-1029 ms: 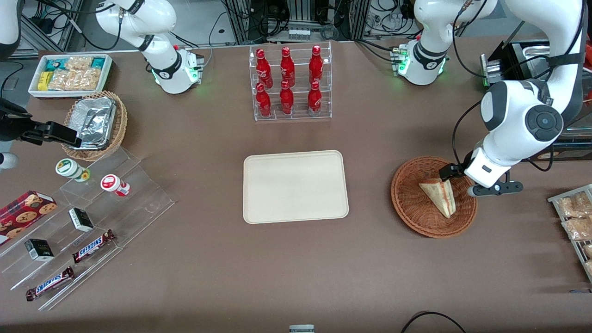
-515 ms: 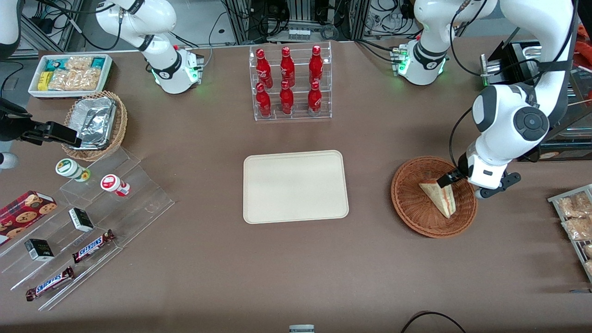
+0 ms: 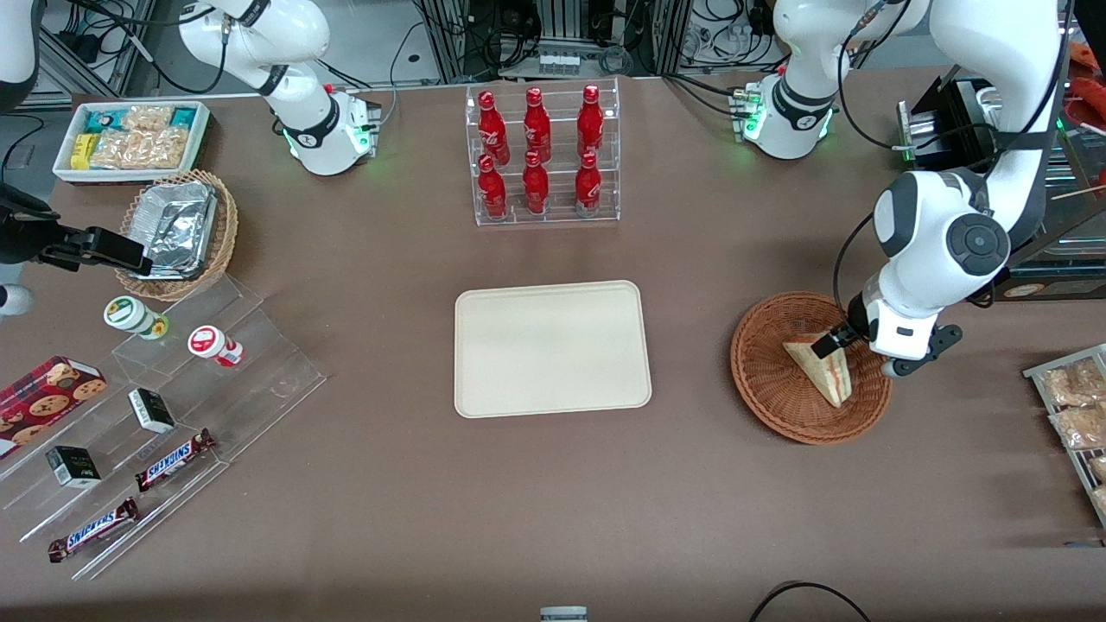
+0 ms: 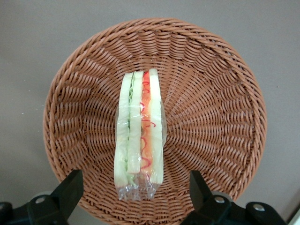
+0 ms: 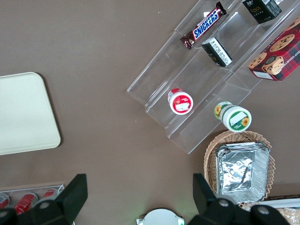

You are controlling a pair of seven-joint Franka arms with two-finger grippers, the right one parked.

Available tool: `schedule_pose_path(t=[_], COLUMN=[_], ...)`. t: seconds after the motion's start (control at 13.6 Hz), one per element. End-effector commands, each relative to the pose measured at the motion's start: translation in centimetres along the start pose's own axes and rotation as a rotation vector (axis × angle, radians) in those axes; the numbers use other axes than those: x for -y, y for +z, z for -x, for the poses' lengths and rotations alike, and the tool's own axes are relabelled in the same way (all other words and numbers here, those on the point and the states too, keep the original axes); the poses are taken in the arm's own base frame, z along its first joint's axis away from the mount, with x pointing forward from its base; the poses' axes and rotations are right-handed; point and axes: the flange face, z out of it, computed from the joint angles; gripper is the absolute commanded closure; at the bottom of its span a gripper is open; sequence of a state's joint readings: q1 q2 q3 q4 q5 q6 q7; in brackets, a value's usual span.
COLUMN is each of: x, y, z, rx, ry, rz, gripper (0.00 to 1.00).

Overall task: Place sandwich from basket to tray
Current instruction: 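Lower the open left gripper around the sandwich's upright edge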

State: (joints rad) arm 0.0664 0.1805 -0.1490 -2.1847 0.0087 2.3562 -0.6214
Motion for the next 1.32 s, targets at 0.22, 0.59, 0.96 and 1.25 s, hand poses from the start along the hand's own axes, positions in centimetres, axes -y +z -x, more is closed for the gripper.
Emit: schedule_pose_path(t=[0.22, 0.59, 0.96, 1.25], x=[-0.2, -0.1, 0.1, -0.2], y=[3.2, 4.3, 5.0, 3.7], z=[-0.1, -0.2, -0.1, -0.1], rx=[0.013, 0.022, 0.018, 0.030], ry=[-0.024, -0.027, -0.028, 0.001], rz=[0.009, 0.008, 0.010, -0.004], gripper=[0.00, 0.03, 0.80, 1.00])
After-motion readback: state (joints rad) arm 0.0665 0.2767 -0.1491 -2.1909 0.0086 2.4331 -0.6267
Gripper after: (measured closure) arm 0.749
